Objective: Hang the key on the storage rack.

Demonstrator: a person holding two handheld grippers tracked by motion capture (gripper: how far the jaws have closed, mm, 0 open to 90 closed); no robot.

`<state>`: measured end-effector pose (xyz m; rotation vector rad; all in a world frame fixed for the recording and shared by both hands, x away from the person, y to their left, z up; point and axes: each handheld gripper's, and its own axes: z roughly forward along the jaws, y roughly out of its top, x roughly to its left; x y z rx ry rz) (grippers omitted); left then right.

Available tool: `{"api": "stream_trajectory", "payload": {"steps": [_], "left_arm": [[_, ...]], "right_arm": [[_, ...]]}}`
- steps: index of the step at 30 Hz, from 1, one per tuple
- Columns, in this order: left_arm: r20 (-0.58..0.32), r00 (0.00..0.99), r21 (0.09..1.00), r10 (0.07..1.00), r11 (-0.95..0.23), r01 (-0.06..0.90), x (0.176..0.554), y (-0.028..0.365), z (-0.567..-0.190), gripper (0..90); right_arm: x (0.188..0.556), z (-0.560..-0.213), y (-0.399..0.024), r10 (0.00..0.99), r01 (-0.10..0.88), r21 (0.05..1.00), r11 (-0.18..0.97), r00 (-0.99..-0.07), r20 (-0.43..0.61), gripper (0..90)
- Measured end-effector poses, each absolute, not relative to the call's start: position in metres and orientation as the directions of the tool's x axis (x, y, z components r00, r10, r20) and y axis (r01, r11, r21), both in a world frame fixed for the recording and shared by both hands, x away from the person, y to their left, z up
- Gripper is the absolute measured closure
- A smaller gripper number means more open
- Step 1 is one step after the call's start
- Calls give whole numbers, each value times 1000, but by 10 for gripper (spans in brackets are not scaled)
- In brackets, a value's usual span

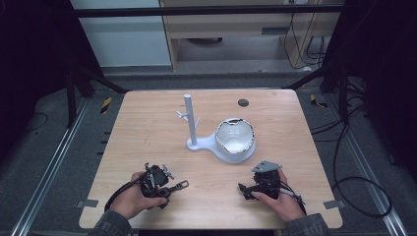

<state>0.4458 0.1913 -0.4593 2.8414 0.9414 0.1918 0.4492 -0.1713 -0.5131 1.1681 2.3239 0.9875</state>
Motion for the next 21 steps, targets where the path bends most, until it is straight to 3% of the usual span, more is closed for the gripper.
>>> {"api": "stream_trajectory", "payload": {"steps": [21], "left_arm": [[39, 805, 143, 591, -801, 581, 450, 195, -465, 393]], "right_arm": [[449, -513, -171, 804, 555, 721, 414, -594, -4, 5]]}}
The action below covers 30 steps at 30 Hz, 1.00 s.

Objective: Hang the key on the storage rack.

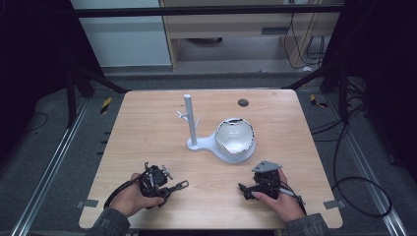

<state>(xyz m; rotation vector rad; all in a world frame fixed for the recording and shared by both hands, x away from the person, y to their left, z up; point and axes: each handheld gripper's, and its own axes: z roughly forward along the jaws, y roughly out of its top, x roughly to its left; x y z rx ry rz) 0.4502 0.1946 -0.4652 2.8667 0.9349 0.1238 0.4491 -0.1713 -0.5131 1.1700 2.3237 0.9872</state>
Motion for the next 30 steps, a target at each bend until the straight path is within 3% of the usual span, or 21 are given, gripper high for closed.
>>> {"api": "stream_trajectory", "payload": {"steps": [5, 13, 24, 30], "left_arm": [[25, 811, 137, 584, -806, 576, 450, 193, -464, 474], [33, 802, 140, 596, -797, 587, 451, 194, -461, 485], [68, 764, 324, 642, -739, 591, 453, 210, -397, 488], [86, 755, 352, 650, -728, 588, 456, 213, -376, 488]], "right_arm": [[449, -513, -171, 804, 554, 722, 415, -595, -6, 5], [449, -513, -171, 804, 554, 721, 415, -595, -6, 5], [449, -513, -171, 804, 555, 721, 414, -595, -5, 5], [449, -513, -171, 804, 555, 721, 414, -595, -4, 5]]}}
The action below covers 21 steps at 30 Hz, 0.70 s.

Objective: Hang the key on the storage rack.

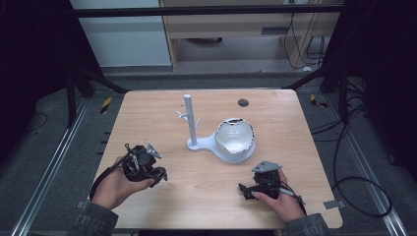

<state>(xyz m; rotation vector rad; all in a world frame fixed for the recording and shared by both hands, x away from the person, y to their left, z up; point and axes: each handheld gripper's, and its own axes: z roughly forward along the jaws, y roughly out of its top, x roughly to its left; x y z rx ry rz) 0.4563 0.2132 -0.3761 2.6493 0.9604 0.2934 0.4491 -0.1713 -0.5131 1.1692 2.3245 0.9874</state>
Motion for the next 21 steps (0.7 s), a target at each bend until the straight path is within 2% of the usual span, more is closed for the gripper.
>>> {"api": "stream_trajectory", "payload": {"steps": [8, 18, 21], "left_arm": [[113, 742, 387, 661, -717, 579, 461, 216, -350, 488], [164, 718, 455, 677, -697, 554, 468, 223, -293, 488], [175, 722, 451, 669, -706, 545, 469, 223, -282, 488]], "right_arm": [[449, -513, -171, 803, 554, 722, 415, -596, -5, 5], [449, -513, -172, 802, 551, 722, 418, -597, -9, 5], [449, -513, -172, 801, 551, 722, 420, -598, -10, 5]]}}
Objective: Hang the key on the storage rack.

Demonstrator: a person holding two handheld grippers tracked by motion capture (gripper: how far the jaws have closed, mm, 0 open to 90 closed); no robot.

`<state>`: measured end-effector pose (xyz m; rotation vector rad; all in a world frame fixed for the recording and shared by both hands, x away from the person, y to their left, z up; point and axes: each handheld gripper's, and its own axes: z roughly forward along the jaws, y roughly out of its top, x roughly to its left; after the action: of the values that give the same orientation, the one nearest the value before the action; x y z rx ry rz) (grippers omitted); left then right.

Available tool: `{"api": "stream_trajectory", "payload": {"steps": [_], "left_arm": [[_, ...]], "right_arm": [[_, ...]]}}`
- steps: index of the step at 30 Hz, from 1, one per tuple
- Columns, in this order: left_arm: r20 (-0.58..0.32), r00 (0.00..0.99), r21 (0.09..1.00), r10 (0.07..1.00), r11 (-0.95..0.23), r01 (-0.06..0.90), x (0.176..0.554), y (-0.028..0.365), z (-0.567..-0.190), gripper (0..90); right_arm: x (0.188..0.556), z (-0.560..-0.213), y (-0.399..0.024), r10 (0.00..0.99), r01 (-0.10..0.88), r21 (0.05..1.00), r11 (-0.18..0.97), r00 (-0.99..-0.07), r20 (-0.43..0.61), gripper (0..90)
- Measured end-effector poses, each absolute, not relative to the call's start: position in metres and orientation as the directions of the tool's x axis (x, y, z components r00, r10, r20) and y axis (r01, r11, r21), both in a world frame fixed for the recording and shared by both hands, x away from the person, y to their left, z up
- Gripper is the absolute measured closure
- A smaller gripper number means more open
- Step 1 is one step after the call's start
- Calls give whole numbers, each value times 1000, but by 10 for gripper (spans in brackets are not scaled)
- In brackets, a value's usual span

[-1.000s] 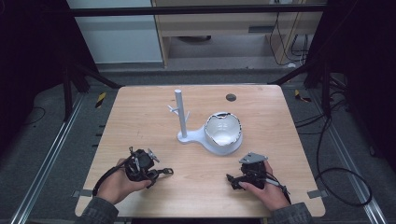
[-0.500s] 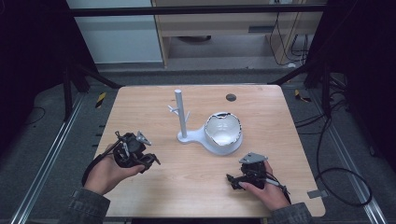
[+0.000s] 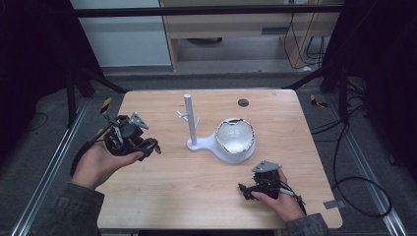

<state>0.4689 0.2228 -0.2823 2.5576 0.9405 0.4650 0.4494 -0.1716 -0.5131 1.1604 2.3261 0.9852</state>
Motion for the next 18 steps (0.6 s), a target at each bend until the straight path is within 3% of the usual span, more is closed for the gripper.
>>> {"api": "stream_trajectory", "payload": {"steps": [18], "left_arm": [[220, 727, 453, 651, -728, 514, 477, 203, -239, 488]], "right_arm": [[450, -513, -172, 797, 546, 724, 422, -604, -10, 5]]}}
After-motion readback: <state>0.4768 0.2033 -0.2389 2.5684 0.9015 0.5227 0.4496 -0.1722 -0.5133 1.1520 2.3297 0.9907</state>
